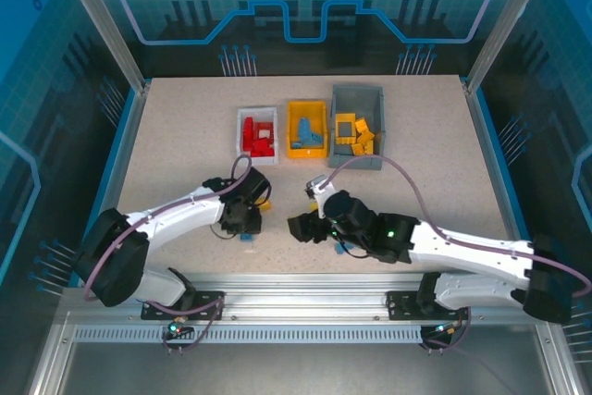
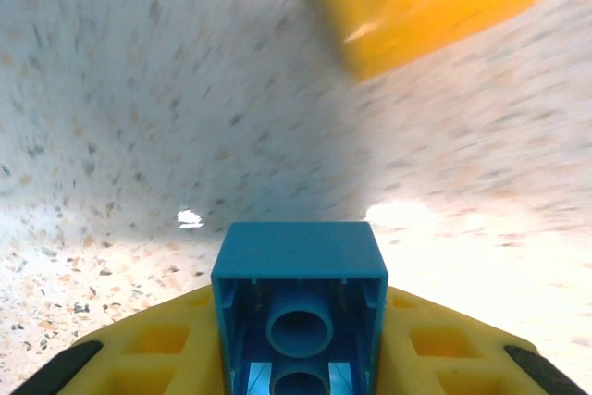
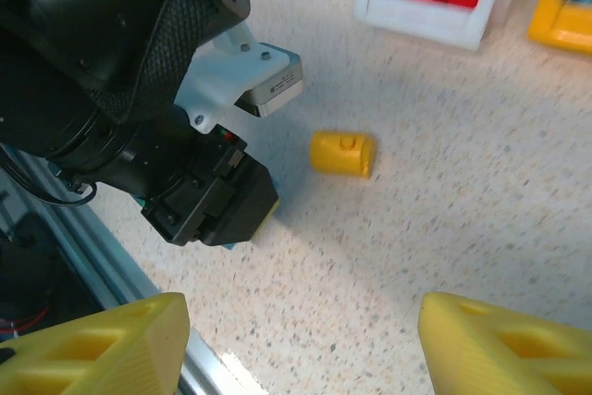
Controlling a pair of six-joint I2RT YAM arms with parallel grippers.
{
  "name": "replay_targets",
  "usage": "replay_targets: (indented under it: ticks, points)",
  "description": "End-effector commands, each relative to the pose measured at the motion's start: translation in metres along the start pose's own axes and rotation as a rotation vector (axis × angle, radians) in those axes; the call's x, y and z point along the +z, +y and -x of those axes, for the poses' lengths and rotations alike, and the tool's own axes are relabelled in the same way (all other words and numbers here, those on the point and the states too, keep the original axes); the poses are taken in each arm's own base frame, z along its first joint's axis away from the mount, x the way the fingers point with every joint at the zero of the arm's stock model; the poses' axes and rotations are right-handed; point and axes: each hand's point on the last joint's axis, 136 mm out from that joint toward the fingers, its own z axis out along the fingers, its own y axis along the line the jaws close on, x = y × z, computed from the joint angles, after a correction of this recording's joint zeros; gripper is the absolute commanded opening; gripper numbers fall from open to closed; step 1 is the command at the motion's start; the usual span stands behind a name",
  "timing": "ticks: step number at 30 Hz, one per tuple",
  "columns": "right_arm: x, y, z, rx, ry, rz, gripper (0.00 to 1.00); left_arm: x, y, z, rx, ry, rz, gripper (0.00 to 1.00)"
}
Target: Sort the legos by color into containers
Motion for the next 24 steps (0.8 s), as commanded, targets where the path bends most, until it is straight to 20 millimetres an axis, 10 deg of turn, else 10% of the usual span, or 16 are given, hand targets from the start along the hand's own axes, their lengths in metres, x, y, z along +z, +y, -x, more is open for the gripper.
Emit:
replay_targets:
  ticks: [1, 10, 24]
  points:
    - [-0.025, -0.019, 0.045, 0.033, -0.206, -0.076, 0.69, -0.045, -0.037, 0.039, 0.038, -0.09, -0.103, 0.3]
    - [-0.048, -0.081, 0.116, 0.157, -0.403, -0.211, 0.72, -0.069, -0.124, 0.159, 0.131, -0.213, -0.187, 0.31]
    - [-0.007, -0.109, 0.156, 0.208, -0.348, -0.245, 0.72, -0.031, -0.174, 0.303, 0.111, -0.305, -0.364, 0.34]
